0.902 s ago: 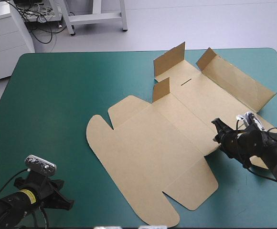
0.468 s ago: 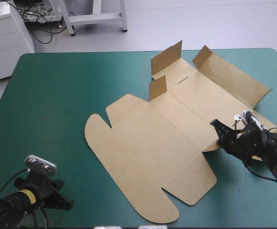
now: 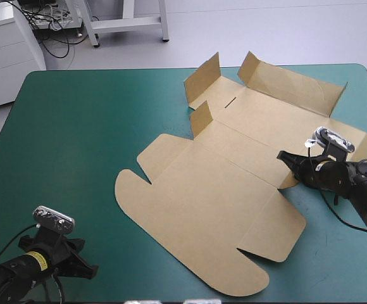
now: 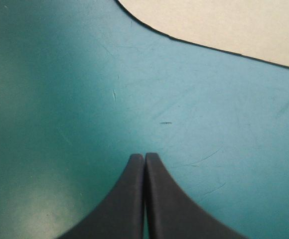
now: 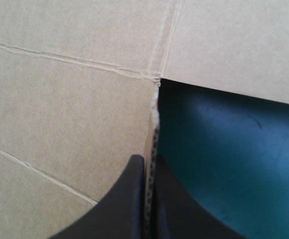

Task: Fold the box

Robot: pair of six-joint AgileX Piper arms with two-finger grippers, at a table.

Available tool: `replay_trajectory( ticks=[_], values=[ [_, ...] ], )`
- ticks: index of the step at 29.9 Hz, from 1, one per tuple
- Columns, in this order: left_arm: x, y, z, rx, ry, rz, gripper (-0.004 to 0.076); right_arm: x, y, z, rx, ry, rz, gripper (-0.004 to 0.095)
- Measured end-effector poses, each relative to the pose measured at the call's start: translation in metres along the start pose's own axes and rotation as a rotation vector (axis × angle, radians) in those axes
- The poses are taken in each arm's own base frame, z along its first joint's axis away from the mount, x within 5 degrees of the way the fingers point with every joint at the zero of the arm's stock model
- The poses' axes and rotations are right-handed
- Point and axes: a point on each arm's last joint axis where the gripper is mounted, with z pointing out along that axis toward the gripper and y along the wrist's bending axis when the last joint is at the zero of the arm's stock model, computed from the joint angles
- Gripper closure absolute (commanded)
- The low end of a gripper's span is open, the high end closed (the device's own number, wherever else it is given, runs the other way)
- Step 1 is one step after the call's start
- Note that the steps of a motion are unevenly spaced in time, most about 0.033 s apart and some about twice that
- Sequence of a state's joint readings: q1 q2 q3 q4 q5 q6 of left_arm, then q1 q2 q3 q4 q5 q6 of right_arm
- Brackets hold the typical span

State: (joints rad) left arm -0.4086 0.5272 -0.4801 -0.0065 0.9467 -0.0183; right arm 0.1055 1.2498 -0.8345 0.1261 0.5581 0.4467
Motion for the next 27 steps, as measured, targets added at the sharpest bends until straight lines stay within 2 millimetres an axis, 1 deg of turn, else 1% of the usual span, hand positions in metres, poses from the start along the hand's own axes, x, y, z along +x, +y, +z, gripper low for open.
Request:
replay_trajectory(
  ticks=[5,9,16,18,21,25,27],
  values=[
    [0.000,0.000,0.000,0.000,0.000,0.000,0.0756,-0.030,0.017,-0.021,-0.023,-0.103,-0.202,0.0926],
    [0.000,0.000,0.000,0.000,0.000,0.000,0.0756,-0.054,0.034,-0.041,-0.031,-0.161,-0.420,0.0931],
    [0.000,0.000,0.000,0.000,0.000,0.000,0.0756,-0.095,0.064,-0.063,-0.038,-0.173,-0.690,0.0931],
    [0.000,0.000,0.000,0.000,0.000,0.000,0.0756,-0.105,0.074,-0.067,-0.064,-0.155,-0.781,0.0931],
    [0.000,0.000,0.000,0.000,0.000,0.000,0.0756,-0.119,0.088,-0.069,-0.107,-0.135,-0.874,0.0931],
    [0.000,0.000,0.000,0.000,0.000,0.000,0.0756,-0.132,0.103,-0.067,-0.163,-0.095,-0.987,0.0932],
    [0.000,0.000,0.000,0.000,0.000,0.000,0.0756,-0.138,0.109,-0.060,-0.191,-0.082,-1.047,0.0932]
  ],
)
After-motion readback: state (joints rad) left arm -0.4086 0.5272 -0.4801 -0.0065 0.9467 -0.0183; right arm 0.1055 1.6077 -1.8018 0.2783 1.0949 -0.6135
